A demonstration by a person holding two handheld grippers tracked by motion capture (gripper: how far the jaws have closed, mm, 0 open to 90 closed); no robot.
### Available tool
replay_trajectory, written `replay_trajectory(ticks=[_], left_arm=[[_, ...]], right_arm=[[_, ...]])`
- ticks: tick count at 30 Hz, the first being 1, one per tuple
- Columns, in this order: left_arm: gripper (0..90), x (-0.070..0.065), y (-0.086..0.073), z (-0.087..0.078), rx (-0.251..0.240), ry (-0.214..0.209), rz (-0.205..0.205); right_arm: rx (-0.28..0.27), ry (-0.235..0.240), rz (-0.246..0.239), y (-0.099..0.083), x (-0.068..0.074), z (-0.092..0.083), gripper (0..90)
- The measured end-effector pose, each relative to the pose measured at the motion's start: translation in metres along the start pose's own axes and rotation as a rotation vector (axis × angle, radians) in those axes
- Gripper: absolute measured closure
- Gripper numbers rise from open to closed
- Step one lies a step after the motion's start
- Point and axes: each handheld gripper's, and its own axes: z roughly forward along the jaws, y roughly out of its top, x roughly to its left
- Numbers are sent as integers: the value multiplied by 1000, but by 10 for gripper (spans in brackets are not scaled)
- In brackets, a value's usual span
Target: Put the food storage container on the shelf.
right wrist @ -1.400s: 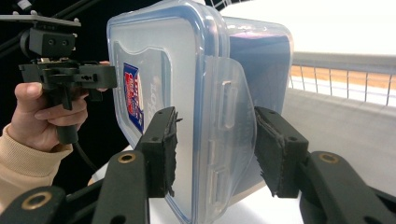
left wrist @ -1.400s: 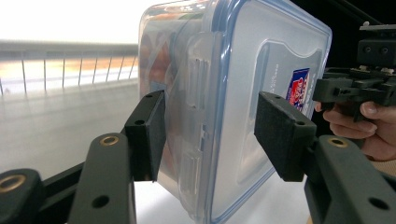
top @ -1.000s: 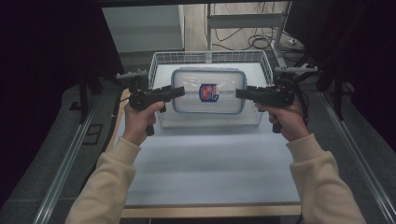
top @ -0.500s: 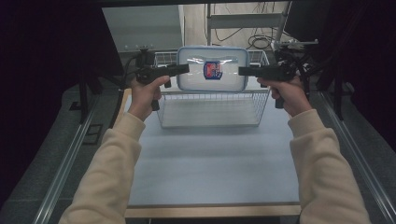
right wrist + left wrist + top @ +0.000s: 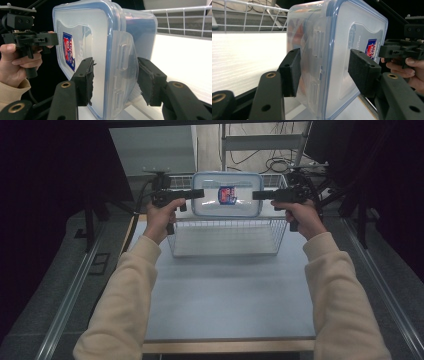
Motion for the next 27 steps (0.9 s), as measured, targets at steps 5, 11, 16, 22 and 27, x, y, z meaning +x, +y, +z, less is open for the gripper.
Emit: replay_trajectory(ticks=[5, 11, 16, 22, 27], left_arm=[[449, 5, 2, 4, 13, -11, -16], [448, 15, 7, 11, -4, -24, -86], [436, 20, 9, 15, -3, -17, -105], [403, 27, 12, 25, -4, -17, -160], [388, 35, 12, 35, -6, 7, -190]], right_arm=[[-2, -5, 16, 1, -3, 1, 495], [18, -23, 44, 7, -5, 7, 474], [15, -33, 76, 11, -10, 12, 449], [-9, -60, 130, 12, -16, 17, 416], [-43, -134, 138, 8, -15, 22, 394]])
